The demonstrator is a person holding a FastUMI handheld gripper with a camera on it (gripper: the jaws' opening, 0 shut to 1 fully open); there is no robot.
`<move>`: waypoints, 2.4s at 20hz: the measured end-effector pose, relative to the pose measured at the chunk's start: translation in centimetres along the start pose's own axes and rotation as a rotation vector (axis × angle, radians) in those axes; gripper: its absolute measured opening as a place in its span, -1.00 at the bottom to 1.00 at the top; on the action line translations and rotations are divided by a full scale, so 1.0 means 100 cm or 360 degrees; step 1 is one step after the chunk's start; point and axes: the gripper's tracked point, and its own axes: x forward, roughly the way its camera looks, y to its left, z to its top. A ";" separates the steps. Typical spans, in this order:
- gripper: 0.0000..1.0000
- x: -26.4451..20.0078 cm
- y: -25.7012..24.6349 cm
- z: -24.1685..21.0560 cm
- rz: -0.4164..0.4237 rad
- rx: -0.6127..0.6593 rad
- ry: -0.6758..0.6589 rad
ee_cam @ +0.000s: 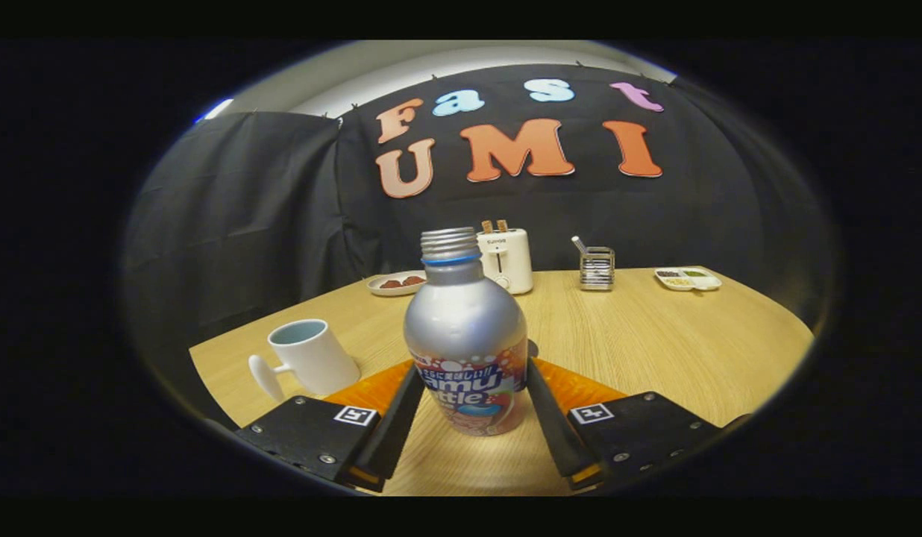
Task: Take the bottle from table, then pour the juice into the cup, finally place the bottle on the coaster
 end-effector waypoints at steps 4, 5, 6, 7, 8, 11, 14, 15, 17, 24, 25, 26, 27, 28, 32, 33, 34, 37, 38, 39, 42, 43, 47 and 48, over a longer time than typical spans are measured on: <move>0.55 0.002 -0.006 0.011 -0.0073 -0.0114 -0.0004; 0.55 0.003 -0.005 0.015 -0.0084 -0.0152 -0.0005; 0.55 0.003 -0.005 0.017 -0.0095 -0.0196 -0.0004; 0.55 0.004 -0.004 0.019 -0.0104 -0.0248 0.0004; 0.55 0.005 -0.004 0.020 -0.0121 -0.0305 0.0009; 0.55 0.005 -0.003 0.026 -0.0180 -0.0524 0.0014; 0.55 0.008 0.005 0.032 -0.0192 -0.0682 0.0000; 0.55 0.009 0.009 0.034 -0.0192 -0.0736 0.0001; 0.55 0.011 0.012 0.037 -0.0213 -0.0850 -0.0004; 0.55 0.019 0.019 0.044 -0.0307 -0.1230 -0.0019; 0.55 0.019 0.020 0.044 -0.0327 -0.1288 -0.0014; 0.55 0.020 0.021 0.046 -0.0349 -0.1350 -0.0010; 0.55 0.021 0.022 0.047 -0.0369 -0.1411 -0.0009; 0.55 0.022 0.024 0.048 -0.0384 -0.1468 -0.0014; 0.55 0.023 0.031 0.055 -0.0428 -0.1690 -0.0042; 0.54 0.023 0.033 0.055 -0.0439 -0.1733 -0.0043; 0.55 0.024 0.035 0.055 -0.0444 -0.1771 -0.0047; 0.54 0.027 0.037 0.058 -0.0469 -0.1886 -0.0043; 0.54 0.030 0.038 0.059 -0.0472 -0.1931 -0.0043; 0.54 0.031 0.040 0.060 -0.0479 -0.1974 -0.0045; 0.54 0.033 0.044 0.063 -0.0488 -0.2125 -0.0058; 0.54 0.032 0.046 0.062 -0.0487 -0.2165 -0.0058; 0.54 0.035 0.048 0.060 -0.0478 -0.2269 -0.0065; 0.54 0.034 0.050 0.060 -0.0482 -0.2299 -0.0076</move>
